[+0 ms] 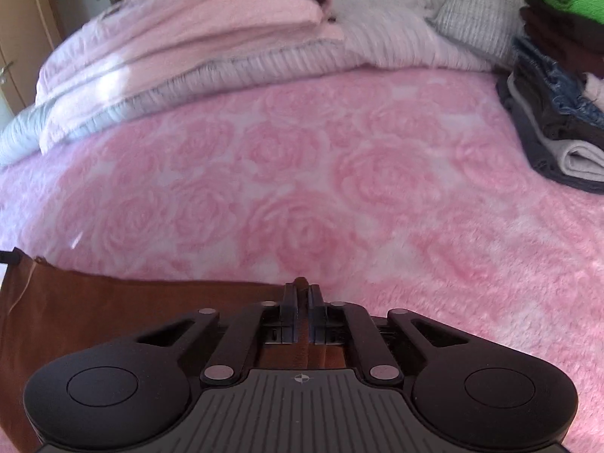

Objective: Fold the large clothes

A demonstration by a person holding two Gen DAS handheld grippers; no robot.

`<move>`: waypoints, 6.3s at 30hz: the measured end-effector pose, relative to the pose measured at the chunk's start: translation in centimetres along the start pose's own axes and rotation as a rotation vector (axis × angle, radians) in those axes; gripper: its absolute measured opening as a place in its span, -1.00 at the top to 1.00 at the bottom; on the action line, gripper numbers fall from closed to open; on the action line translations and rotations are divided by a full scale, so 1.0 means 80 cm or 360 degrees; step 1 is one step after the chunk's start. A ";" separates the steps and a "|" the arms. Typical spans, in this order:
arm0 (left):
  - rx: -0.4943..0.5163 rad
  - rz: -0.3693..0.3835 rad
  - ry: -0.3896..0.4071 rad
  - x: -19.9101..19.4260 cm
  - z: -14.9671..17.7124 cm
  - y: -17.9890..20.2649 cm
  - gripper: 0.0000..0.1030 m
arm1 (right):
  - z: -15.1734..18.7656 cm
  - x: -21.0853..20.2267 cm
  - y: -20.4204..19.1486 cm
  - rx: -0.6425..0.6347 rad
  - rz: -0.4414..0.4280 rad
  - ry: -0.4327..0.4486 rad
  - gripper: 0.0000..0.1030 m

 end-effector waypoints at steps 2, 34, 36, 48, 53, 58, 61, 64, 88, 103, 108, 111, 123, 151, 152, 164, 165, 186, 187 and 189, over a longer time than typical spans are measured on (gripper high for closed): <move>0.0052 -0.0006 0.0053 -0.006 -0.001 0.008 0.97 | 0.002 0.000 0.004 0.0035 0.0056 -0.0001 0.98; 0.0007 -0.0380 -0.0148 -0.062 0.094 0.123 0.40 | 0.102 -0.087 -0.117 0.0093 0.0137 -0.0305 -0.02; -0.0024 -0.0354 -0.0153 -0.072 0.100 0.139 0.37 | 0.104 -0.092 -0.101 0.0162 0.0103 -0.0318 -0.02; 0.0059 -0.0222 -0.0152 -0.042 0.137 0.217 0.44 | 0.131 -0.103 0.007 0.0575 -0.0020 -0.0279 -0.02; 0.0131 -0.0165 -0.0060 -0.005 0.122 0.239 0.44 | 0.135 -0.092 0.029 0.0749 -0.0124 -0.0196 -0.02; 0.0139 -0.0220 -0.0204 0.046 0.119 0.237 0.48 | 0.147 -0.062 0.058 0.0962 -0.0326 -0.0181 -0.02; 0.0074 -0.0191 -0.0180 0.029 0.113 0.231 0.48 | 0.154 -0.052 0.074 0.1062 -0.0462 -0.0127 -0.02; -0.0089 -0.0172 -0.0146 0.006 0.110 0.209 0.48 | 0.159 -0.048 0.083 0.1084 -0.0573 -0.0103 -0.02; -0.0477 -0.0261 -0.0140 -0.104 0.111 -0.004 0.48 | 0.013 -0.100 -0.295 -0.0191 0.0577 -0.0152 0.75; -0.0569 -0.0269 -0.0218 -0.154 0.136 -0.134 0.48 | 0.131 0.013 -0.555 -0.0906 0.0259 -0.0363 0.18; -0.0610 0.0010 -0.0222 -0.145 0.122 -0.112 0.48 | 0.090 -0.066 -0.492 -0.0518 0.0169 -0.0289 0.10; -0.0585 0.0218 -0.0217 -0.124 0.100 -0.080 0.48 | 0.072 -0.081 -0.416 -0.0223 0.0363 -0.0264 0.10; -0.0347 0.0389 -0.0324 0.013 0.037 0.016 0.43 | 0.042 -0.001 -0.233 0.0566 0.0343 -0.0501 0.10; -0.0387 0.0107 -0.0054 -0.037 0.063 -0.027 0.77 | 0.015 0.064 -0.351 -0.0401 0.0475 -0.0323 0.13; -0.0411 0.0117 -0.0053 -0.033 0.065 -0.031 0.67 | 0.016 0.060 -0.345 -0.0371 0.0450 -0.0310 0.13; -0.0531 0.0306 -0.0127 -0.116 0.133 -0.026 0.45 | 0.078 -0.049 -0.278 0.0286 -0.0078 -0.0422 0.13; -0.0483 0.0289 -0.0127 -0.118 0.139 -0.017 0.45 | 0.085 -0.041 -0.281 0.0258 -0.0048 -0.0507 0.13; -0.0917 -0.0135 0.0087 -0.170 0.207 0.033 0.26 | 0.081 -0.049 -0.290 0.0008 -0.0080 -0.0682 0.13; -0.0980 -0.0090 0.0086 -0.169 0.214 0.037 0.12 | 0.083 -0.051 -0.280 0.0026 -0.0074 -0.0687 0.13; -0.1127 0.0009 0.0089 -0.163 0.232 0.042 0.01 | 0.088 -0.053 -0.260 0.0062 -0.0058 -0.0712 0.13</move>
Point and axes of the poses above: each gripper's, at about its wrist camera, not at the fingertips, and x roughly the way its jaws point, y to its right, z to its underside, the point moved 1 cm from there along x, roughly the way its jaws point, and after that the axes turned 1 degree about -y, right-handed, at the moved point
